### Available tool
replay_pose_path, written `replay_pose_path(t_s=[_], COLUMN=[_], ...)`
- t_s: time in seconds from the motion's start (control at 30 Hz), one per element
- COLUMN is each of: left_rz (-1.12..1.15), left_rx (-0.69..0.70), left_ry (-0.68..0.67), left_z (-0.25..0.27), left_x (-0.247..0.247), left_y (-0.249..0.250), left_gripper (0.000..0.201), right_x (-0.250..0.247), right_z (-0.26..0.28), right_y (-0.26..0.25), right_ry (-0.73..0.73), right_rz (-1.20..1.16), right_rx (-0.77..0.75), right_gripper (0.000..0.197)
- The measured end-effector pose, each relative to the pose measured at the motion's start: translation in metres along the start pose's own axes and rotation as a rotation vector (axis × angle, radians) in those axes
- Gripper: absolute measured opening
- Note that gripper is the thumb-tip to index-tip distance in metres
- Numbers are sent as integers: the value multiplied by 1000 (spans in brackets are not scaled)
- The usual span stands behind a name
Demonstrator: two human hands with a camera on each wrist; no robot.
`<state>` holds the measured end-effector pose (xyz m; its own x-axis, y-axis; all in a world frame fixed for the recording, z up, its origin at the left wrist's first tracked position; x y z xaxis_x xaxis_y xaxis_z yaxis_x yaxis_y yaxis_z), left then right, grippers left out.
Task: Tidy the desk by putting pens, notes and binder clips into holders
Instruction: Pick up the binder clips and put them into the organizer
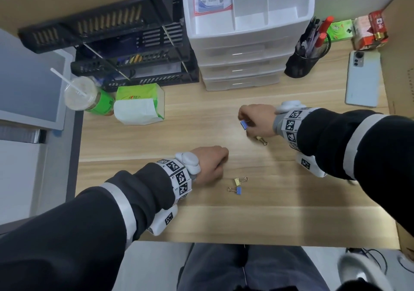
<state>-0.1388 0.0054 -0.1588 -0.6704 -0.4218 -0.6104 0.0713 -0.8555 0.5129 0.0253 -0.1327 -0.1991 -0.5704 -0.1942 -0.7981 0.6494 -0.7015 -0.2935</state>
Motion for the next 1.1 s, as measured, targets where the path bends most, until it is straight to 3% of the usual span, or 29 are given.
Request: replay_pose_path(t_s=[0.13, 0.3, 0.47, 0.9, 1.0, 1.1], left_rz=[-45, -149, -179, -442, -299, -156], left_rx=[-9, -19, 92, 136, 146, 143], left_ry=[-103, -276, -298, -339, -270, -100], left_z=[1, -1, -9, -28, -26, -26], left_x=[11, 32, 44, 55, 45, 20], left_y=[8, 24, 33, 53, 57, 59], left_gripper=[18, 13, 20, 15, 8, 13], right_x=[8, 7, 6, 20, 6, 0], right_z=[-2, 4, 19, 60, 70, 79], right_y=[-1, 6, 24, 54, 48, 40], right_ry=[15, 75, 98, 99, 137, -25], right_rz=[113, -13, -56, -168, -367, -1020], right_rx=[-51, 60, 144, 274, 336, 454], right_gripper=[22, 27, 31, 28, 18, 19])
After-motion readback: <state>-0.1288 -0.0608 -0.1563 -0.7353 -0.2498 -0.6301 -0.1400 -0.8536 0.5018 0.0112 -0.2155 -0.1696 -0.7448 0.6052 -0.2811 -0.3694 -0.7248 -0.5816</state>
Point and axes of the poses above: each hand's wrist, its own z-axis away from the middle knuckle, its own x-axis out of the palm, y = z × x, the point moved 3 cm from there along -z, towards the middle knuckle, and after that the axes turned 9 degrees about z, right-handed, at the moved point
